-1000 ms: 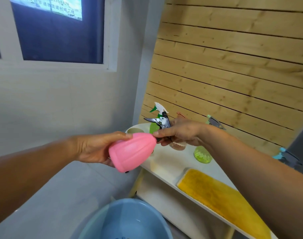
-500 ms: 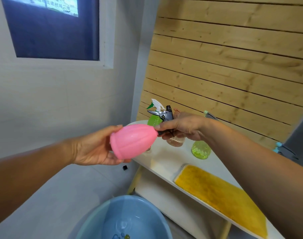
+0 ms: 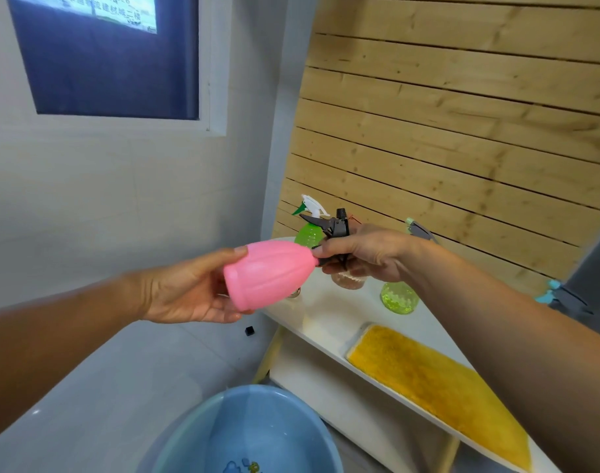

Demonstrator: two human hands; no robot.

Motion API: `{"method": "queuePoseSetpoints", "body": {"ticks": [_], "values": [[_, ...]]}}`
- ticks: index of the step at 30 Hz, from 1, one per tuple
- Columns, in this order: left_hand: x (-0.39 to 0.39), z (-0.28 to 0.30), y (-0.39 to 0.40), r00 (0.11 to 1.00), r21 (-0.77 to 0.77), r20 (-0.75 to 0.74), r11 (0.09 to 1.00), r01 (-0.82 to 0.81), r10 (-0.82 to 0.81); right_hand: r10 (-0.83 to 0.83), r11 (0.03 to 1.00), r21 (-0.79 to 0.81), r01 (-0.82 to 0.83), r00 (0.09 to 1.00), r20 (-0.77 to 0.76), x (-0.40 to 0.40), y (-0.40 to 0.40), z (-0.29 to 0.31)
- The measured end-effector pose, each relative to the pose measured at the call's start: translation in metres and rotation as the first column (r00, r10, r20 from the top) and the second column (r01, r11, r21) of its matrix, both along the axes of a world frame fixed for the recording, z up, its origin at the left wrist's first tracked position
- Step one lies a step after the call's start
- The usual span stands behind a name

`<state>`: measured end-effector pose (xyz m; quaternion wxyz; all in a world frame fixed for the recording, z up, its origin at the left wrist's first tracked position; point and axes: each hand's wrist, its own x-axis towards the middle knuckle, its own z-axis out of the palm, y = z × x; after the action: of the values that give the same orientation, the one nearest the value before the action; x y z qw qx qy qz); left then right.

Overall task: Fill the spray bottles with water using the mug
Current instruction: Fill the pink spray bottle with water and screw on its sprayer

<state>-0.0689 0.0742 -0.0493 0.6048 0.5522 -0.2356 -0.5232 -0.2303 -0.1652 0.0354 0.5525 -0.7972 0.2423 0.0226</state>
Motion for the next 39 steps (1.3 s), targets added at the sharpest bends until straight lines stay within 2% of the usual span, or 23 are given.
{"method": "queuePoseSetpoints", "body": {"ticks": [4,9,13,16,19,21,25,28,31,36,39], "values": [[-0.004,-0.001,-0.004,0.997,0.024,-0.076,1.000,0.015,-0.013,0.019,1.000,0.012,-0.019,0.999,0.043,0.002,-0.002,-0.005],[-0.006,-0.002,-0.005,0.996,0.033,-0.081,0.998,0.048,-0.045,-0.005,1.000,0.004,0.005,0.998,0.059,-0.002,0.001,-0.004],[-0.008,-0.004,-0.006,0.998,0.062,0.016,0.997,0.054,-0.055,-0.043,0.999,-0.023,0.044,0.999,0.025,-0.003,0.002,-0.005],[-0.007,-0.004,-0.003,0.997,0.087,0.061,0.996,0.036,-0.041,-0.119,0.993,-0.025,0.120,0.993,0.011,-0.004,-0.005,-0.007],[-0.001,-0.010,0.005,0.999,0.090,0.030,0.996,-0.017,0.014,-0.239,0.971,-0.011,0.239,0.971,0.017,-0.012,-0.020,-0.010],[0.006,-0.018,0.011,0.998,0.084,0.000,0.995,-0.055,0.055,-0.307,0.951,0.029,0.307,0.951,-0.032,-0.020,-0.032,-0.015],[0.016,-0.024,0.021,0.993,0.119,0.117,0.992,-0.043,0.029,-0.394,0.906,0.077,0.415,0.897,-0.201,-0.037,-0.061,-0.034],[0.022,-0.025,0.027,0.996,0.124,0.091,0.992,-0.031,0.020,-0.443,0.875,0.057,0.481,0.843,-0.304,-0.046,-0.074,-0.055],[0.016,-0.020,0.027,0.995,0.108,0.085,0.993,0.047,-0.056,-0.465,0.868,-0.021,0.496,0.797,-0.385,-0.048,-0.077,-0.081],[0.005,-0.019,0.017,0.974,0.118,0.104,0.975,0.188,-0.200,-0.496,0.854,-0.075,0.515,0.763,-0.414,-0.045,-0.071,-0.119],[0.006,-0.022,0.012,0.965,0.134,0.138,0.970,0.204,-0.222,-0.514,0.845,-0.097,0.525,0.752,-0.412,-0.045,-0.067,-0.135]]}}
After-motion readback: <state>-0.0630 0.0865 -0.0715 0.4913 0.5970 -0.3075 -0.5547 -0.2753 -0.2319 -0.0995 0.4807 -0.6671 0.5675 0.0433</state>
